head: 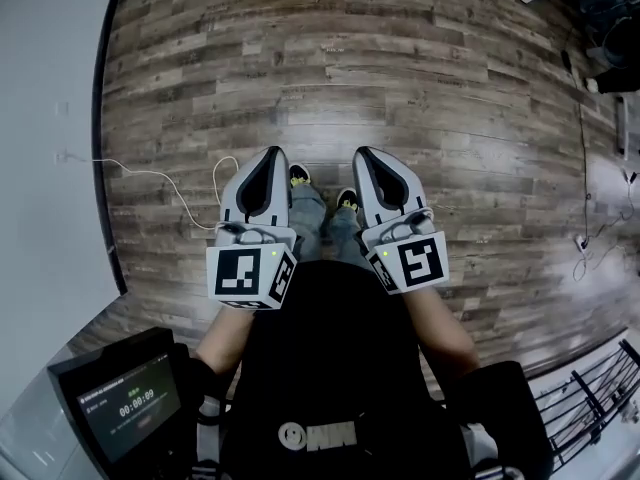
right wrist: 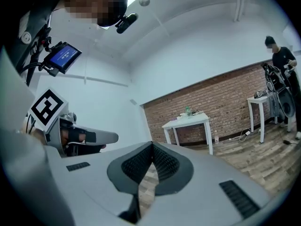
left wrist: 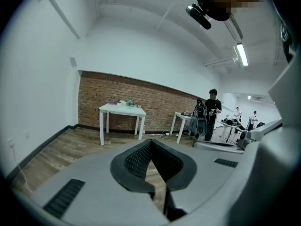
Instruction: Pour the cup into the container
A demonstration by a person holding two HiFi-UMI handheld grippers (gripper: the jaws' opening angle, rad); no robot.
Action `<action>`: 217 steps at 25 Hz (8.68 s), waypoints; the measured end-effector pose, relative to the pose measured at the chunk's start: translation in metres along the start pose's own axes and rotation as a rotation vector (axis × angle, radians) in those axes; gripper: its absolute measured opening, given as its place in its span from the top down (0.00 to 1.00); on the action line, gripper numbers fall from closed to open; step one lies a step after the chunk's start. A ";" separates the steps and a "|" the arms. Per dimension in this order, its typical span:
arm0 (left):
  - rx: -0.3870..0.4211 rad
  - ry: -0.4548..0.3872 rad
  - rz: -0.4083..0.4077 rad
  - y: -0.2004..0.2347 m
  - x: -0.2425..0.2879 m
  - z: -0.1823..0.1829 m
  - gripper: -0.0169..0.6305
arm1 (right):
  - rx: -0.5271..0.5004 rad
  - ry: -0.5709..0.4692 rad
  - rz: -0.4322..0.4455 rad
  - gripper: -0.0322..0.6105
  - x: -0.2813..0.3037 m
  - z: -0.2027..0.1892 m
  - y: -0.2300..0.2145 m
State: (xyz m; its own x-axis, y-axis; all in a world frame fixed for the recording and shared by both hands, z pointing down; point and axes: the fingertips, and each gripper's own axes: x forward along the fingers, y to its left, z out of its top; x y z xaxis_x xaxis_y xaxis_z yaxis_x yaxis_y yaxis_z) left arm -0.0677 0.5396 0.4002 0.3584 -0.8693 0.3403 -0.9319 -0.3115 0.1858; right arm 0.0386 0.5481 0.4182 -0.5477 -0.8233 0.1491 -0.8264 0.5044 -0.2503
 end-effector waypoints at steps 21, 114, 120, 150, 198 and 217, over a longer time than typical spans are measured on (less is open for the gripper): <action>-0.029 -0.141 0.038 0.253 0.114 0.134 0.97 | -0.103 0.039 0.017 0.95 0.213 0.040 0.048; -0.037 -0.144 -0.057 0.342 0.615 0.327 0.97 | -0.110 0.015 0.107 0.95 0.707 0.205 -0.251; -0.043 -0.145 -0.077 0.374 0.626 0.337 0.97 | -0.130 0.016 0.087 0.95 0.742 0.211 -0.243; 0.019 -0.067 -0.054 0.334 0.857 0.400 0.97 | -0.057 -0.059 0.098 0.95 0.843 0.270 -0.441; 0.111 0.011 -0.023 0.551 1.093 0.339 0.37 | -0.255 0.153 -0.042 0.95 1.079 0.299 -0.475; 0.092 0.017 -0.021 0.548 1.114 0.342 0.37 | -0.246 0.162 -0.074 0.95 1.082 0.299 -0.482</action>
State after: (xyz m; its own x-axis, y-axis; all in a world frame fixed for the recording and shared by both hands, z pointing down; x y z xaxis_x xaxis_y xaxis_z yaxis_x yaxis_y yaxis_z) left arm -0.1984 -0.7308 0.5655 0.3781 -0.8560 0.3527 -0.9251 -0.3642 0.1078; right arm -0.1163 -0.6640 0.4143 -0.4825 -0.8177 0.3139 -0.8607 0.5090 0.0030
